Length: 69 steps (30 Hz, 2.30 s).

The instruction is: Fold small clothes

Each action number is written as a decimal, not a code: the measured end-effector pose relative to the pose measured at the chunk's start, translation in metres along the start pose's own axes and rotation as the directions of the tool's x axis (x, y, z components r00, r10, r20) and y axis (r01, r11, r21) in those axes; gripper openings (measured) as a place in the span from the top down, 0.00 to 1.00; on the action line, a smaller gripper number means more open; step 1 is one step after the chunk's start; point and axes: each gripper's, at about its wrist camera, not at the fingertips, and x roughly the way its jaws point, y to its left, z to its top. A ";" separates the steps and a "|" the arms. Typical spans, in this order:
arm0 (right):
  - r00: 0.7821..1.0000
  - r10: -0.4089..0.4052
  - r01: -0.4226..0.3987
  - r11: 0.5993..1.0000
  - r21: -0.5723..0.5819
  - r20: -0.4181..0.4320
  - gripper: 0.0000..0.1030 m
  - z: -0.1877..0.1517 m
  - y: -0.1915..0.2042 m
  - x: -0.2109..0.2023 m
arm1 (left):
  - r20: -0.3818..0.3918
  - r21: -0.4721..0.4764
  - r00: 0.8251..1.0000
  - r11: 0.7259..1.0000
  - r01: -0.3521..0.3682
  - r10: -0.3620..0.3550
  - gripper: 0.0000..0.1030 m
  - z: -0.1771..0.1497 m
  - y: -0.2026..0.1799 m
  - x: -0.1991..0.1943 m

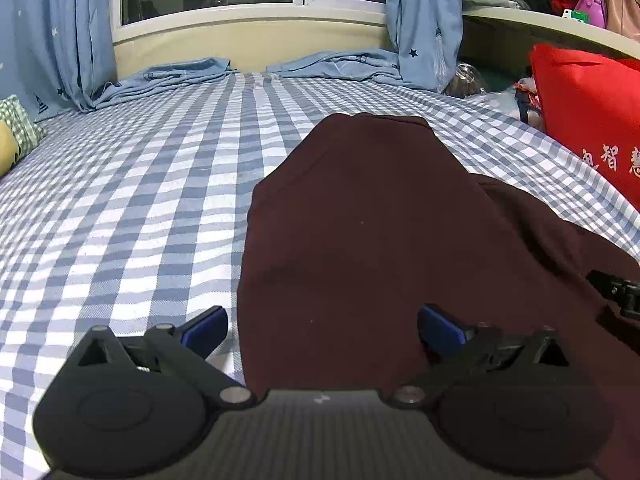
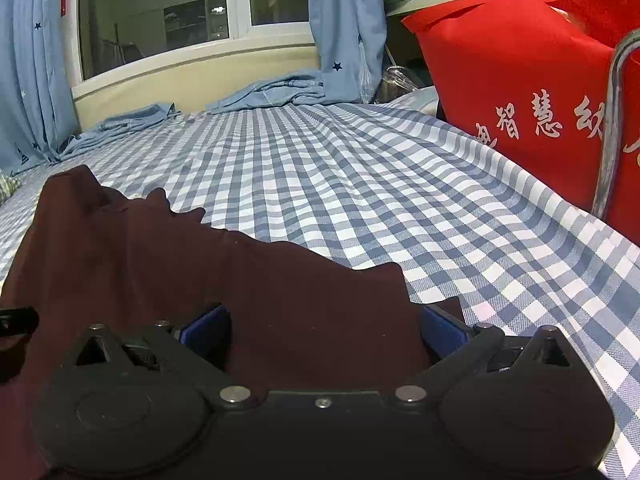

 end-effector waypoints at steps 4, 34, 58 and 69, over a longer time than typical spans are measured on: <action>1.000 0.021 -0.021 0.999 0.029 0.008 0.01 0.001 -0.005 -0.001 | 0.003 -0.004 1.000 1.000 0.004 -0.004 0.00 0.000 0.001 0.001; 0.997 0.026 -0.036 0.987 0.156 0.067 0.03 -0.003 -0.020 -0.005 | 0.013 -0.094 1.000 0.996 0.008 -0.007 0.00 0.034 -0.006 0.053; 0.983 -0.007 -0.059 0.933 0.355 0.182 0.01 -0.095 -0.030 -0.130 | 0.077 -0.216 0.997 0.976 -0.003 0.020 0.01 -0.086 0.031 -0.081; 0.985 0.025 -0.098 0.896 0.433 0.171 0.00 -0.100 -0.040 -0.127 | 0.090 -0.236 0.996 0.972 0.011 0.010 0.00 -0.091 0.031 -0.079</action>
